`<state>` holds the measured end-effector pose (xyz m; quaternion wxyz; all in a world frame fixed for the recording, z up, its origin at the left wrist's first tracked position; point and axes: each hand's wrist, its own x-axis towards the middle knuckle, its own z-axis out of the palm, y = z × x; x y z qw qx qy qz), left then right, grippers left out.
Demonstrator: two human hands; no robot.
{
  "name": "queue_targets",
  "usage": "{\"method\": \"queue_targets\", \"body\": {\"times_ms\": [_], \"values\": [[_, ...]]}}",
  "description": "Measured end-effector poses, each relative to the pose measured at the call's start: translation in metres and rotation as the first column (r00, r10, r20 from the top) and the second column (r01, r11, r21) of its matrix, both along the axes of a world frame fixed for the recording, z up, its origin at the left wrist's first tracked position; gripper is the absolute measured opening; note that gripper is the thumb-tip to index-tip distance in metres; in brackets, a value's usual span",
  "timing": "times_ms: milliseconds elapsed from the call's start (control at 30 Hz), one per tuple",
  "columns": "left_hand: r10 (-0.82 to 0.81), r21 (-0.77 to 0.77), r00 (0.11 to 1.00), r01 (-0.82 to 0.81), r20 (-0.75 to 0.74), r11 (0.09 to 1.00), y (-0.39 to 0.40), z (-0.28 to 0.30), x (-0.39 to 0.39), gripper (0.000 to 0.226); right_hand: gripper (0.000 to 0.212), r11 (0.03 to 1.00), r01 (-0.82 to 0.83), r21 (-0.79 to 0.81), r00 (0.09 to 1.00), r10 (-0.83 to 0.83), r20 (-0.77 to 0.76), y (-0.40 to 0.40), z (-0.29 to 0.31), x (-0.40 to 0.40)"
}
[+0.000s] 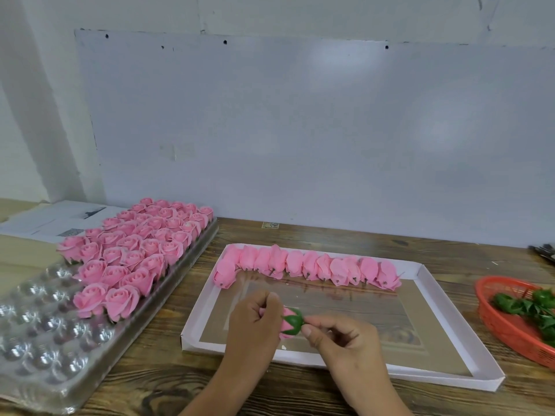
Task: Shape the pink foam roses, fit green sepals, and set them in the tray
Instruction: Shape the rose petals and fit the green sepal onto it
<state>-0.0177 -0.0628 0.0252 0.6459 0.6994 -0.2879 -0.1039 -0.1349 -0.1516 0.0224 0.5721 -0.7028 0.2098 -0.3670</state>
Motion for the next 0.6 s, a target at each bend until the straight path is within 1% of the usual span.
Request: {"method": "queue_targets", "body": {"times_ms": [167,300,367,467,600], "values": [[-0.025,0.009,0.999,0.025,-0.039,1.000,-0.0006,-0.0026,0.0011,0.048,0.041,1.000,0.006,-0.010,1.000,-0.006,-0.026,0.0016,-0.0020,0.0005],[-0.028,0.021,0.998,0.029,-0.047,0.999,-0.0004,-0.0024,0.0000,0.040,0.046,0.999,0.019,-0.035,0.999,-0.020,-0.045,0.0018,-0.0039,0.0003],[-0.046,0.012,0.998,0.046,-0.041,0.999,0.0003,-0.0008,-0.0011,0.047,0.046,0.998,0.019,-0.055,0.998,-0.021,-0.051,0.0012,-0.0052,0.0000],[-0.056,0.023,0.998,0.055,0.013,0.998,0.0018,0.0027,-0.0034,0.060,0.047,0.996,0.030,-0.083,0.997,-0.035,-0.062,-0.0004,-0.0078,0.0006],[-0.062,0.046,0.997,0.060,0.037,0.997,0.0024,0.0040,-0.0047,0.061,0.048,0.994,0.048,-0.100,0.996,-0.055,-0.068,-0.0005,-0.0097,0.0016]]}}
